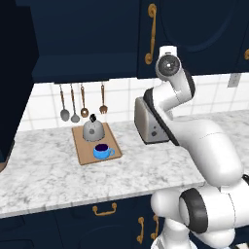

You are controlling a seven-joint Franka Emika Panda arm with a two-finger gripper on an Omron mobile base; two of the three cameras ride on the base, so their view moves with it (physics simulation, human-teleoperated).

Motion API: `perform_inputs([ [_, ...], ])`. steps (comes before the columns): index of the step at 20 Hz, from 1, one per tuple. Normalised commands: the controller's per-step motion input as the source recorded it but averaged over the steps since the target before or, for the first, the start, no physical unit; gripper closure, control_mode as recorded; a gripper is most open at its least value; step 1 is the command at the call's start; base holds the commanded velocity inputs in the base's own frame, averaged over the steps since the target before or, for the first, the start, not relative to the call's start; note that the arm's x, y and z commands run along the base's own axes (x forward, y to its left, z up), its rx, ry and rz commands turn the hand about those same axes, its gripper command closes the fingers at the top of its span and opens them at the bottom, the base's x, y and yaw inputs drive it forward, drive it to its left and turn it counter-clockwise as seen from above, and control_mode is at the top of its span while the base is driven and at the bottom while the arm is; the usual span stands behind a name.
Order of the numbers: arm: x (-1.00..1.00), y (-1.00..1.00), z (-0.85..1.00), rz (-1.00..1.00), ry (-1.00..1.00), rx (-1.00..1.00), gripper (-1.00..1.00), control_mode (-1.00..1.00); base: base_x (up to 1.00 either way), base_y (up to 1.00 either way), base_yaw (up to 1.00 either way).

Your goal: Pick the kettle from the counter and place it on the tray. Then pick the mug from the cabinet and place it on the tray. Then close the cabinet doors.

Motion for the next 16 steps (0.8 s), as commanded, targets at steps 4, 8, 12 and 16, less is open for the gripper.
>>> perform_inputs([
  [4,-0.99,-0.12,0.00,-0.11,0.03,0.18,-1.00,-1.00,0.00,0.00,0.00],
  [8,-1.00,-0.01,-0.01,-0.08,0.02,0.16,-1.00,-1.00,0.00,0.00,0.00],
  [12,-0.62,0.01,-0.19,-0.05,0.05,0.04,-1.00,-1.00,0.00,0.00,0.00],
  [16,-0.11,0.00,-0.18,-0.02,0.12,0.00,-1.00,-1.00,0.00,0.00,0.00],
])
